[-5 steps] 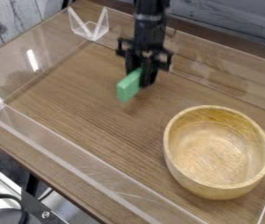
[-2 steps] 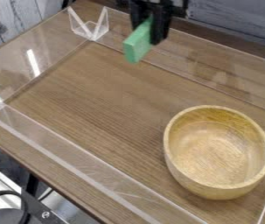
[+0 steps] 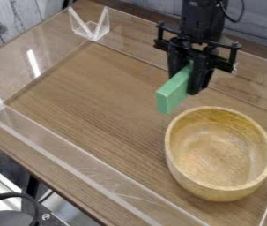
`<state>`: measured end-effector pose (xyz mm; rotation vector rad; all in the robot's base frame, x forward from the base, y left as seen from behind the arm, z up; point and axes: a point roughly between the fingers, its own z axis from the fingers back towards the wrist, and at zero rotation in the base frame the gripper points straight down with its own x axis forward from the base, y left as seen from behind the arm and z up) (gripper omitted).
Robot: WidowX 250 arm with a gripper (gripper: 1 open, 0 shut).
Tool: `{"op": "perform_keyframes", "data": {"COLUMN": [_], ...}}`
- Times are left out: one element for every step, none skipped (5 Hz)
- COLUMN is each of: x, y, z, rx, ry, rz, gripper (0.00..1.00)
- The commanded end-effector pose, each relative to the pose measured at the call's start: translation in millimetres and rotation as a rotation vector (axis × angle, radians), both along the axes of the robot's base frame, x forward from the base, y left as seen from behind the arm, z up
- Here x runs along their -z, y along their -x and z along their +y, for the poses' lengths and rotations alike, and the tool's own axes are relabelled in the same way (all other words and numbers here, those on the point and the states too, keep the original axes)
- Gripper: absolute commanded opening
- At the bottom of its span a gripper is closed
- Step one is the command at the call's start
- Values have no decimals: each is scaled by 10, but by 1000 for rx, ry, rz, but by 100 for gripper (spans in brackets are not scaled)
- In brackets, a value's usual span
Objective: Put the green block in the brown bowl
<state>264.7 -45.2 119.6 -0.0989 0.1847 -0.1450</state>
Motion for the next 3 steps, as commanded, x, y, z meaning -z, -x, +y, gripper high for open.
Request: {"op": "perform_keyframes", "data": {"x": [-167,-112,-35], "y": [-16,1,-1], "z": [-136,-275,-424], "rx": [25,49,65], "ry": [16,22,24], "rz": [-74,-68,-61], "gripper": [0,0,0]}}
